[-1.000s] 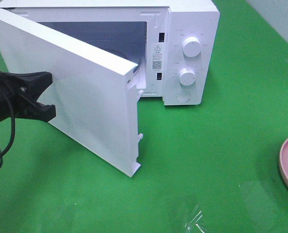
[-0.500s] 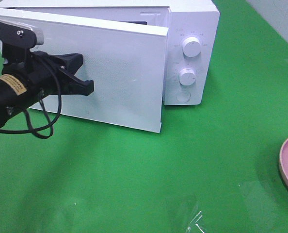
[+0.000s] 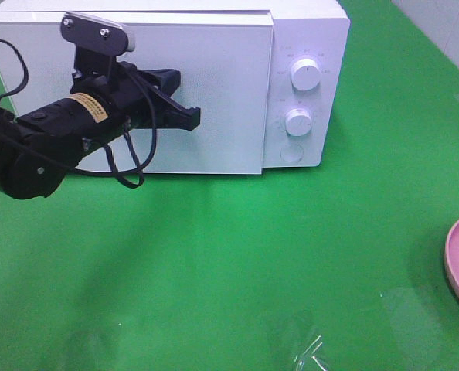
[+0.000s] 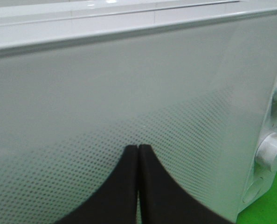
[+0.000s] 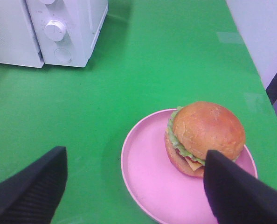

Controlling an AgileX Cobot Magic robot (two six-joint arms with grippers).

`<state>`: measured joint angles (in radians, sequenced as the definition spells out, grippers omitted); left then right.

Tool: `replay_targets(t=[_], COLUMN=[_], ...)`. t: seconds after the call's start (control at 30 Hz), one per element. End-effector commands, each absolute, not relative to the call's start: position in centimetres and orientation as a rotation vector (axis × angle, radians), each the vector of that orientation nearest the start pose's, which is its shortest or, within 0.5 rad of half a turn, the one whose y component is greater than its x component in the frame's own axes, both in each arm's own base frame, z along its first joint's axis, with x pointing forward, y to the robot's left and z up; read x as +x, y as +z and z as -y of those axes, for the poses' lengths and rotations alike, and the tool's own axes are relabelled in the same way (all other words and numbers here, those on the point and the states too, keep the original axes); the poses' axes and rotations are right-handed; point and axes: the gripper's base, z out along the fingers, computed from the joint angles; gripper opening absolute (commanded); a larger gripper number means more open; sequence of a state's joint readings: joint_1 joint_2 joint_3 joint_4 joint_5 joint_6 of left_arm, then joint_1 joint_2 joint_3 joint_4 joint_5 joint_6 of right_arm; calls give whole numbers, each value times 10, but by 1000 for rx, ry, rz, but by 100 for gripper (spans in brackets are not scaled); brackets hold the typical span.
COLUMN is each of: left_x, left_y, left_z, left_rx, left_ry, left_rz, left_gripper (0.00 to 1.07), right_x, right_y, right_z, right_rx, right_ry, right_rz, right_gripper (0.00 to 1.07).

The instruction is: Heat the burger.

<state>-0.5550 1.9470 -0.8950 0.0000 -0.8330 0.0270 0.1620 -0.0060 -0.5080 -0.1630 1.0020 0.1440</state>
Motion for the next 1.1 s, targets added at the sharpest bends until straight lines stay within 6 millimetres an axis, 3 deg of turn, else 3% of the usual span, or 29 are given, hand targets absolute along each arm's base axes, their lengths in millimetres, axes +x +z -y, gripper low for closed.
replay_targets(t=[0.03,0.23,0.37,0.63,0.67,0.77,0.8,0.9,0.93,0.97,1.0,1.03,1.1], left_x=[346,366,364,323,311,300,291,286,280,274,274,267,260], left_y=[175,174,172,168,168,171,171,172,172,171,171,172,172], left_z=[202,210,211,226,228,230,231,232,230,227,227,223,219], left_rx=[386,347,357,477,512,547,583,605,636,660,660,684,719], left_ry=[-383,-363,-364,-401,-411,-420,-423,-423,-415,-408,-408,-397,-382], left_rz=[-1624,-1645,-1662,-1795,-1833,-1877,-1933,-1971,-2043,-2135,-2135,-2218,-2302], left_gripper=[0,0,0,0,4,8,17,24,46,74,74,100,100], right_x=[-7,-7,-7,-7,-7,-7,-7,-7,-7,-7,-7,-7,-7], right_y=[284,284,284,284,284,284,284,284,284,284,284,284,284], right_z=[13,13,13,13,13,13,13,13,13,13,13,13,13], right_rx=[-16,-16,-16,-16,-16,-16,-16,-16,-16,-16,-16,-16,-16], right_ry=[5,5,5,5,5,5,5,5,5,5,5,5,5], right_rz=[-1940,-1940,-1940,-1940,-1940,-1940,-1940,-1940,-1940,-1940,-1940,-1940,-1940], right_gripper=[76,76,76,76,76,76,76,76,76,76,76,76,76])
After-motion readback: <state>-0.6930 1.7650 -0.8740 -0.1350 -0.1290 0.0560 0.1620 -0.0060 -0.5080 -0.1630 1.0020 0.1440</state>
